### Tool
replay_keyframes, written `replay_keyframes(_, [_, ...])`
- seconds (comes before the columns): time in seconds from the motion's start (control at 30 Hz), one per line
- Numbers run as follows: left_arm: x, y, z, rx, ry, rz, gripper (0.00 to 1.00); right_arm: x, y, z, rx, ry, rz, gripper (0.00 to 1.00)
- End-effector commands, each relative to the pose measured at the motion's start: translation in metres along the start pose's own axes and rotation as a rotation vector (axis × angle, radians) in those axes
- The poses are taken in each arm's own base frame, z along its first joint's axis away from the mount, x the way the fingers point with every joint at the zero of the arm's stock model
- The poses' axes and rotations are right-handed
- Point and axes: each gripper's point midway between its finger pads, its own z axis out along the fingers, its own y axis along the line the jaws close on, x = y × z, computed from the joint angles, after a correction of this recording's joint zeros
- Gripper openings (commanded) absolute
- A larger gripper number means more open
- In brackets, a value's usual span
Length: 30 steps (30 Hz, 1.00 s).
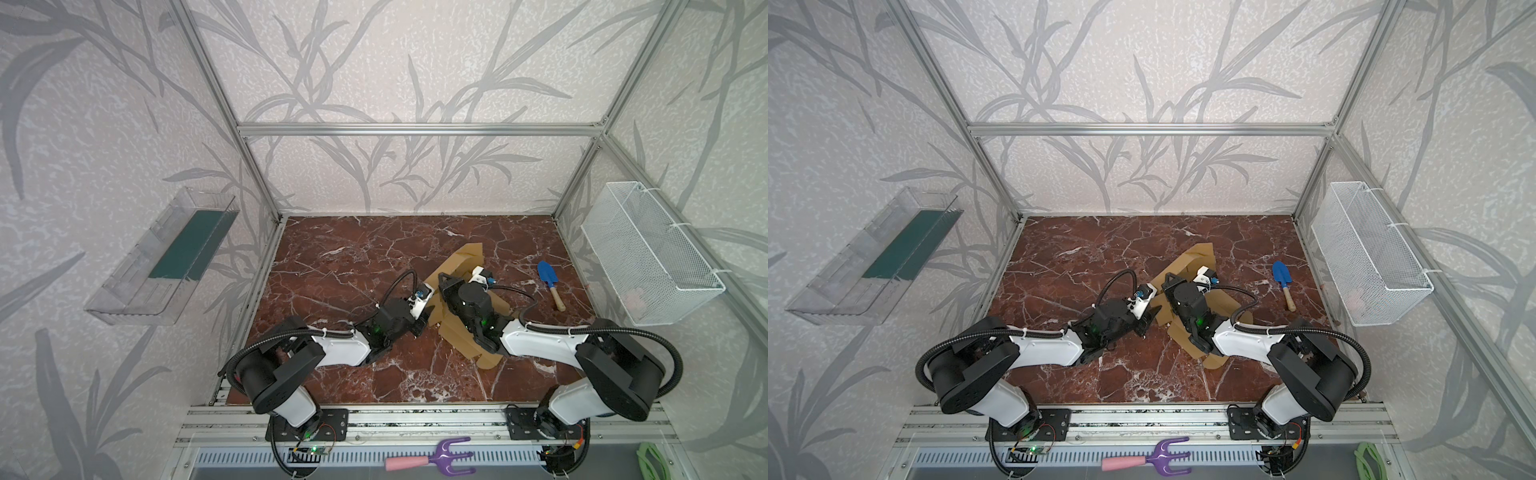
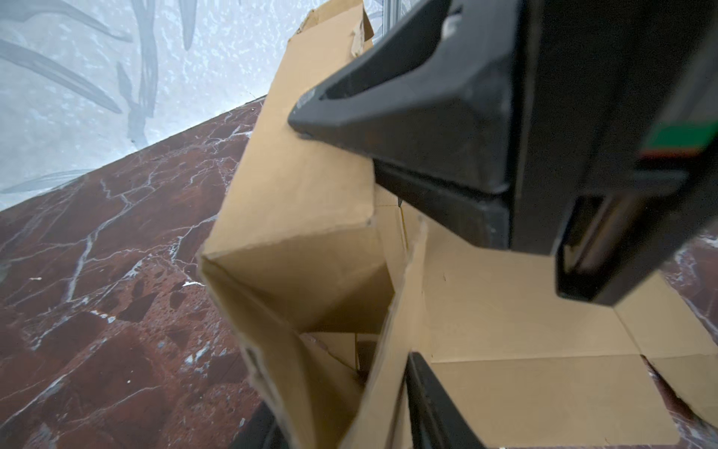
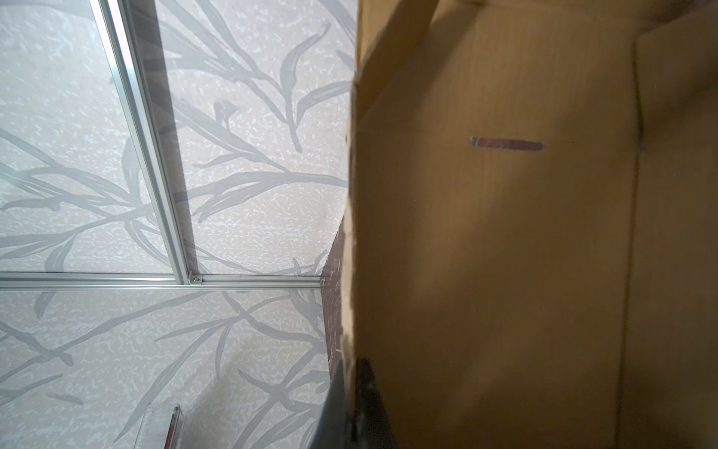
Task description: Fold the paper box
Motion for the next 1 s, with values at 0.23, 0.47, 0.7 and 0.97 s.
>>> replay_keyframes(0.23, [-0.020, 0.009, 0.004, -0.116, -0.094, 0.034, 0.43, -0.001, 0.008, -0.013, -0.016, -0.014, 0.005, 0.00])
replay_keyframes(0.47, [-0.025, 0.016, 0.008, -0.186, -0.149, 0.019, 0.43, 0.004, 0.007, -0.016, -0.009, -0.013, 0.010, 0.00])
replay_keyframes(0.7, [-0.040, 0.023, 0.003, -0.293, -0.242, 0.017, 0.43, 0.006, 0.003, -0.019, 0.008, -0.022, 0.009, 0.00])
replay_keyframes(0.97, [-0.054, 0.024, -0.001, -0.379, -0.311, 0.017, 0.44, 0.011, 0.001, -0.020, 0.028, -0.029, 0.012, 0.00])
